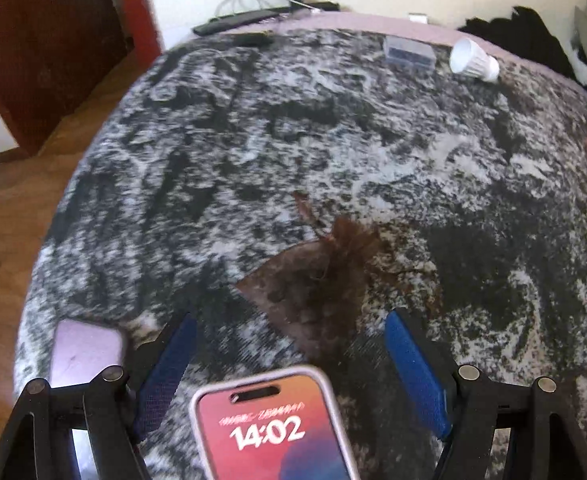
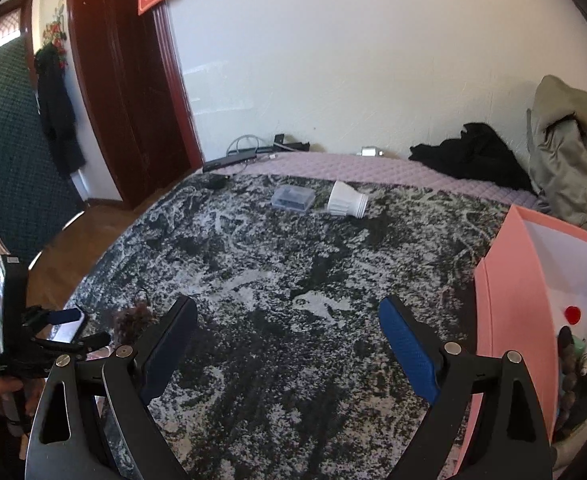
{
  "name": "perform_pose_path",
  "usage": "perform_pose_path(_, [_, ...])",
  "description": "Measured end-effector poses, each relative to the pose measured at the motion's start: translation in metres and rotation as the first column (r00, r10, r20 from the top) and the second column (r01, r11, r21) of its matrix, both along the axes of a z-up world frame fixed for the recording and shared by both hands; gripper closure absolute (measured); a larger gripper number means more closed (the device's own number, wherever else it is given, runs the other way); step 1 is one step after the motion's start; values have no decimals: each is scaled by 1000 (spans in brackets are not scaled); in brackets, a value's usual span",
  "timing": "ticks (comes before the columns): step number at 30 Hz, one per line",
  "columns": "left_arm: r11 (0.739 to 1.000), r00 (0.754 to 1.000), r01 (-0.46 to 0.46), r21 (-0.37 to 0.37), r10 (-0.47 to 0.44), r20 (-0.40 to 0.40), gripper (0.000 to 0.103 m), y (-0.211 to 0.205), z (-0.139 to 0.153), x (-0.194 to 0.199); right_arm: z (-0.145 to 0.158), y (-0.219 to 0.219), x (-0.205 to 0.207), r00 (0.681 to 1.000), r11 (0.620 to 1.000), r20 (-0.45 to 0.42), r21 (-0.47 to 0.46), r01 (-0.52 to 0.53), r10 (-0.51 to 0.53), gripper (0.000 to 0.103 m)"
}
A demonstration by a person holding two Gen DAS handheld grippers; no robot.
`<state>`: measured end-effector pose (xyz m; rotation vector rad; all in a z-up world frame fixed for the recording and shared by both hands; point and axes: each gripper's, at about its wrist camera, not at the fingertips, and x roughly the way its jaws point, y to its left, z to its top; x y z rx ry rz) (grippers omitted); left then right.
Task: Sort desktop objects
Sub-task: 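Grasp the brown mesh pouch with the left gripper while the right gripper grasps the white bulb base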
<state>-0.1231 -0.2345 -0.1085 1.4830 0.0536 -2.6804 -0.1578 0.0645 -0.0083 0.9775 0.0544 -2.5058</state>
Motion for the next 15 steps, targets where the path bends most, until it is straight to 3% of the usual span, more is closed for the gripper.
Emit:
perform_pose_path(5, [998,996,55,10,-55,63,22,16,-20,-21,-6,2,-25,999,998,-14,42,52,-52,7])
perform_pose_path(9, [993,989,91,-72,-82,123,26,38,-39,-33,-12,16,-63,990,990,41,0,138,-138,3])
perform_pose_path(11, [998,992,59,-20,-56,117,56,34,-35,-38,-21,22,-91,978,981,105,-48,188,-183,3])
perform_pose_path(12, [999,992,38,2,-37,117,83,31,-32,-41,-26,21,-102,972,976,126,-63,209,-200,3])
perform_pose_path(15, [998,992,-32,53,25,124,87,15,-28,-46,-48,14,-142,954,964,183,-83,254,-236,3])
